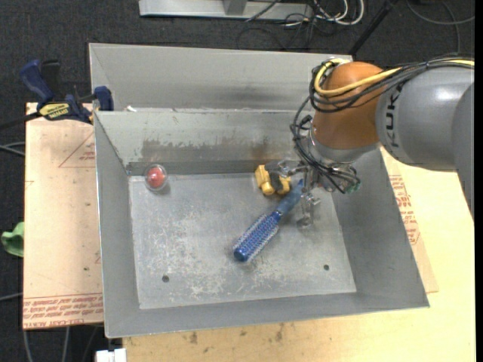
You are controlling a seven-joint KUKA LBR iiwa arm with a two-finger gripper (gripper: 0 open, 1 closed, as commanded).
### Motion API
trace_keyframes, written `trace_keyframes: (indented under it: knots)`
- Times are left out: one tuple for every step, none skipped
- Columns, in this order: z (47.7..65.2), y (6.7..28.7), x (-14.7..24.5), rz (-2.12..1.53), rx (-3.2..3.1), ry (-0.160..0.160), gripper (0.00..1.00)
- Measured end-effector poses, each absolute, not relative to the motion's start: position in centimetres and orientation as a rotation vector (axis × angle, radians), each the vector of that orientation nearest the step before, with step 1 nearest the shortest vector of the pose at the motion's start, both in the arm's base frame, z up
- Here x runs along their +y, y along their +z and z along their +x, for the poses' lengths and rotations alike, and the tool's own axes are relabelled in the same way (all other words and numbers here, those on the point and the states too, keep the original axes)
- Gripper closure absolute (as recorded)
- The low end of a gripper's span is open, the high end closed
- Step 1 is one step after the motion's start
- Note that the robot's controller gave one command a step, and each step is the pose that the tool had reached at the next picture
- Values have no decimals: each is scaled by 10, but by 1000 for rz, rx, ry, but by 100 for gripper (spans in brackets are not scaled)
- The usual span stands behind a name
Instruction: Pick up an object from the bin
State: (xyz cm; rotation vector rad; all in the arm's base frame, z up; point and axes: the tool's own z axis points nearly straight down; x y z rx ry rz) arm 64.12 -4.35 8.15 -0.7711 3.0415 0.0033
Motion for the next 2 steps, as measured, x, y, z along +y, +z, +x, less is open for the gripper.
trace_keyframes:
  knots:
    - [641, 81, -45, -769, 3044, 2, 100]
    - [633, 239, -48, -766, 3035, -5, 100]
